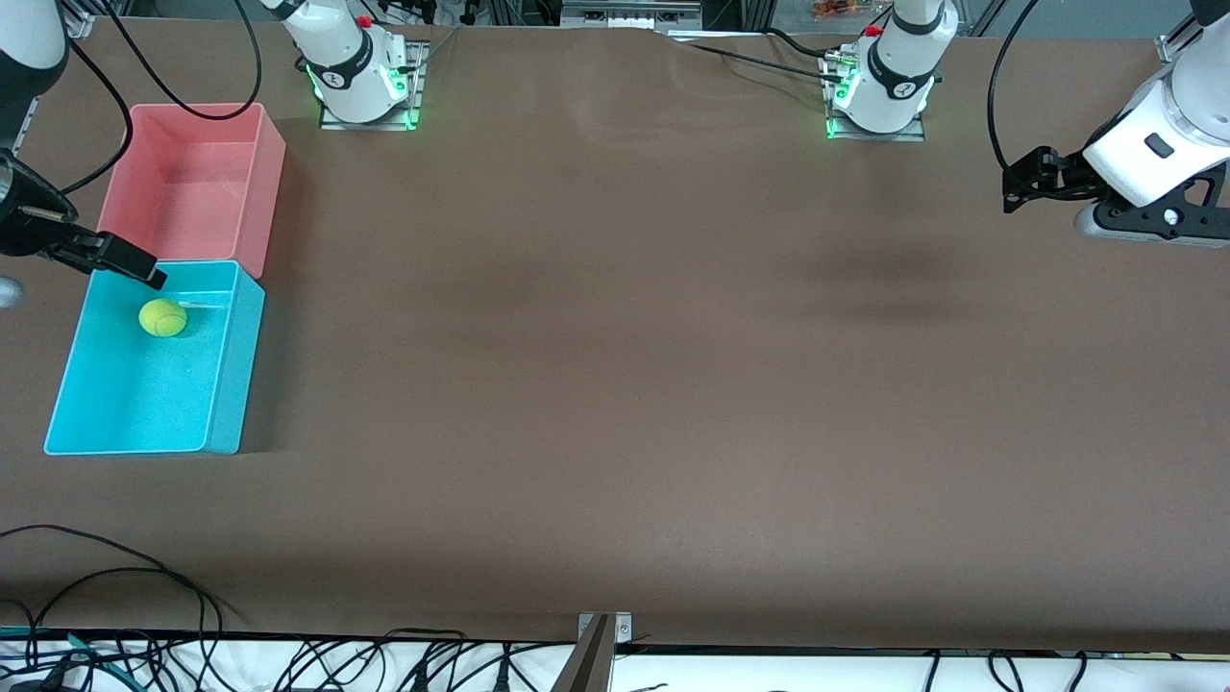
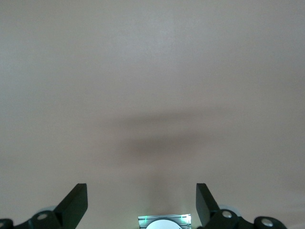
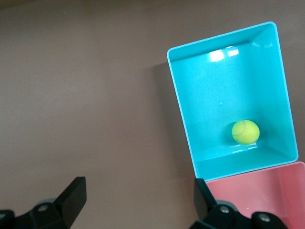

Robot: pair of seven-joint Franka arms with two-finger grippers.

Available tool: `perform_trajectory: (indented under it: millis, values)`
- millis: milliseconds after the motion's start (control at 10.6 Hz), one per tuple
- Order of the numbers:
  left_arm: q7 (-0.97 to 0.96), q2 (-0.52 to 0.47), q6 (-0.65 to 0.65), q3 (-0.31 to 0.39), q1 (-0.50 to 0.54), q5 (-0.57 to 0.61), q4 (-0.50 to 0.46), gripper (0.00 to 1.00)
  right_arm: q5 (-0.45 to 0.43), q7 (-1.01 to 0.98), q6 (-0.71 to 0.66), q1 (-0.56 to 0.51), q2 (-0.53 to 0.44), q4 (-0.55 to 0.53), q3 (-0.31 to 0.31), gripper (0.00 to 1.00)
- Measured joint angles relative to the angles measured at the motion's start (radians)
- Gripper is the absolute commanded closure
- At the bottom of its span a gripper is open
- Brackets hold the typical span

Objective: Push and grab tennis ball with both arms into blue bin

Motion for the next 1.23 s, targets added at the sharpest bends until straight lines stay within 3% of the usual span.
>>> perform_trajectory:
  millis: [568,1230]
  values:
    - [0.0,0.0,-0.005,-0.003,0.0,0.0,0.0,0.0,-0.011,0.0,-0.031,0.079,-0.002,0.037,-0.081,0.0]
    - [0.0,0.0,-0.006,-0.004,0.0,0.0,0.0,0.0,-0.043,-0.001,-0.068,0.087,-0.002,0.069,-0.085,0.0]
